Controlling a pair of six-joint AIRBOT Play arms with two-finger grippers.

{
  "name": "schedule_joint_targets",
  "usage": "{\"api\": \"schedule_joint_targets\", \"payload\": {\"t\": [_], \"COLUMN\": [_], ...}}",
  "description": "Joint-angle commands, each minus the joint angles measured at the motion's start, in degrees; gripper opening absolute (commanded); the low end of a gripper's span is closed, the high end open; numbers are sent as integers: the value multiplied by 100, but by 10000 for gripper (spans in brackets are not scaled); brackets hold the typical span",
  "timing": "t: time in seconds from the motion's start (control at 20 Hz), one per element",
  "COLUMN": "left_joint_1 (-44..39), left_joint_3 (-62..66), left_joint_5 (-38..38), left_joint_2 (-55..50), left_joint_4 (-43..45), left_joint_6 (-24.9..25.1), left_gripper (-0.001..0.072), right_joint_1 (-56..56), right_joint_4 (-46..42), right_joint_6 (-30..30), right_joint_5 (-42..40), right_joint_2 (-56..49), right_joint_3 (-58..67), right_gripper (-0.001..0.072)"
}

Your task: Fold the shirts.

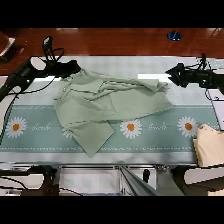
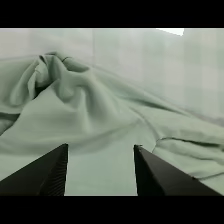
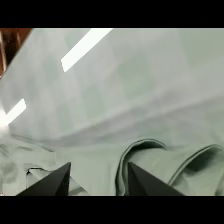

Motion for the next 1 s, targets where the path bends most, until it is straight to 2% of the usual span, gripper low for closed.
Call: {"api": "schedule_joint_targets", "payload": {"t": [0.0, 0.05, 0.15, 0.25, 0.4, 0.6, 0.8, 0.95], "left_joint_1": [584, 929, 1637, 2194, 2732, 2986, 2933, 2562], "left_joint_3": [378, 415, 223, -573, -2356, -3919, -4743, -4896], "left_joint_5": [-1816, -2400, -3204, -3346, -3510, -3213, -2612, -2074], "left_joint_2": [-55, 33, 256, 708, 1537, 1987, 1945, 1873], "left_joint_4": [658, 911, 1036, 782, 37, -728, -2122, -2369], "left_joint_6": [225, 227, 291, 407, 490, 776, 1429, 1473], "left_gripper": [504, 504, 504, 504, 504, 504, 503, 502], "right_joint_1": [-435, -702, -1108, -1386, -1635, -1637, -1635, -1620], "right_joint_4": [-33, -260, -1309, -2044, -2116, -2116, -2114, -2044], "right_joint_6": [-33, -13, 129, 219, 284, 245, 243, 245], "right_joint_5": [841, 1172, 1753, 1840, 1650, 918, 1021, 1016], "right_joint_2": [-109, 42, 378, 855, 1847, 2887, 2990, 2990], "right_joint_3": [597, 597, 481, -177, -1932, -3451, -3705, -3703], "right_gripper": [415, 414, 414, 414, 412, 412, 412, 412]}}
